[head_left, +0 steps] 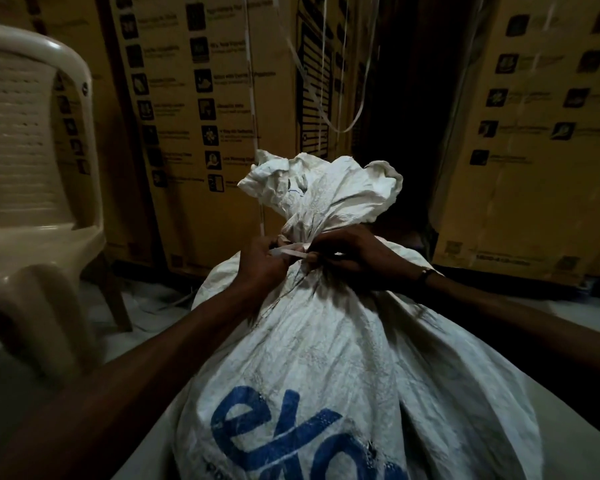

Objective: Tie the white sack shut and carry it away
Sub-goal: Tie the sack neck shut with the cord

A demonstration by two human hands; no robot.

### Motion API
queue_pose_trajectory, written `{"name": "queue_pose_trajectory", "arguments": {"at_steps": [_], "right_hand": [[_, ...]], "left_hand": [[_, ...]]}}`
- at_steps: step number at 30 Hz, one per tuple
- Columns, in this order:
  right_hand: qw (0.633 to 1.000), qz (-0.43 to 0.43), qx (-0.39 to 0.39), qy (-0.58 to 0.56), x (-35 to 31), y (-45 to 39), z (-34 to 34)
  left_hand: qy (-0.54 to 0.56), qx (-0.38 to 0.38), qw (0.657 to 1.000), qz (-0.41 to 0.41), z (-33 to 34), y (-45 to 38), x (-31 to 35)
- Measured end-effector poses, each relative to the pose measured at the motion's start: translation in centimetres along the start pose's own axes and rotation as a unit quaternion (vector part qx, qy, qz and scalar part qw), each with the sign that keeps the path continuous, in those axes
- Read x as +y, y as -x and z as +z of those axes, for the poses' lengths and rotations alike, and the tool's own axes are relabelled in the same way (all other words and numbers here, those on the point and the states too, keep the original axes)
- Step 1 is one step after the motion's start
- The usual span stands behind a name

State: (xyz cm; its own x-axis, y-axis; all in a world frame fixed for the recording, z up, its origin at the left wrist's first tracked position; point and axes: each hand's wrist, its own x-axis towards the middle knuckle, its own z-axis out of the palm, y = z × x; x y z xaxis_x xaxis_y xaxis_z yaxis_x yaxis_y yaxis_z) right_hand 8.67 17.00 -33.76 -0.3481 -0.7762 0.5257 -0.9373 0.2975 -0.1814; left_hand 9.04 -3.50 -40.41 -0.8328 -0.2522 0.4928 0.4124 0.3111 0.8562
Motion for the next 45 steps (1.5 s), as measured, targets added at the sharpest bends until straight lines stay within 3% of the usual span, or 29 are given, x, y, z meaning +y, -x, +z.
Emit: {"name": "queue_pose_trajectory", "arguments": {"at_steps": [6, 9, 15, 19, 23, 26, 33, 45], "right_hand": [[0.993, 0.049, 0.018, -0.104, -0.8, 0.1, 0.5], [0.973, 0.088, 0.032, -0.21, -0.3, 0.3, 0.8], [0.89, 0.156, 0.081, -0.421, 1.1, 1.2, 3.2], [0.85, 0.181, 0.09, -0.486, 1.5, 0.7, 3.5], [0.804, 0.209, 0.099, -0.548, 1.7, 0.2, 3.6], [0.768, 0.228, 0.116, -0.587, 2.0, 0.1, 3.7], [0.783, 0.221, 0.091, -0.574, 1.2, 0.4, 3.5], [0.777, 0.208, 0.085, -0.588, 1.2, 1.2, 3.3]], "left_hand": [[0.016, -0.029, 0.999, -0.002, -0.8, -0.2, -0.2], [0.026, -0.035, 0.999, -0.006, -1.0, 0.1, 0.2], [0.039, -0.036, 0.998, 0.017, -0.8, 0.9, 0.3], [0.009, -0.066, 0.997, 0.024, -1.5, 1.1, 0.9], [-0.11, -0.127, 0.986, 0.023, -2.4, 0.1, 2.7], [-0.148, -0.103, 0.984, 0.01, -1.6, -0.5, 3.4], [-0.033, -0.07, 0.997, -0.01, -1.0, -0.1, 2.5], [-0.001, -0.058, 0.998, -0.009, -0.5, -0.7, 1.3]]}}
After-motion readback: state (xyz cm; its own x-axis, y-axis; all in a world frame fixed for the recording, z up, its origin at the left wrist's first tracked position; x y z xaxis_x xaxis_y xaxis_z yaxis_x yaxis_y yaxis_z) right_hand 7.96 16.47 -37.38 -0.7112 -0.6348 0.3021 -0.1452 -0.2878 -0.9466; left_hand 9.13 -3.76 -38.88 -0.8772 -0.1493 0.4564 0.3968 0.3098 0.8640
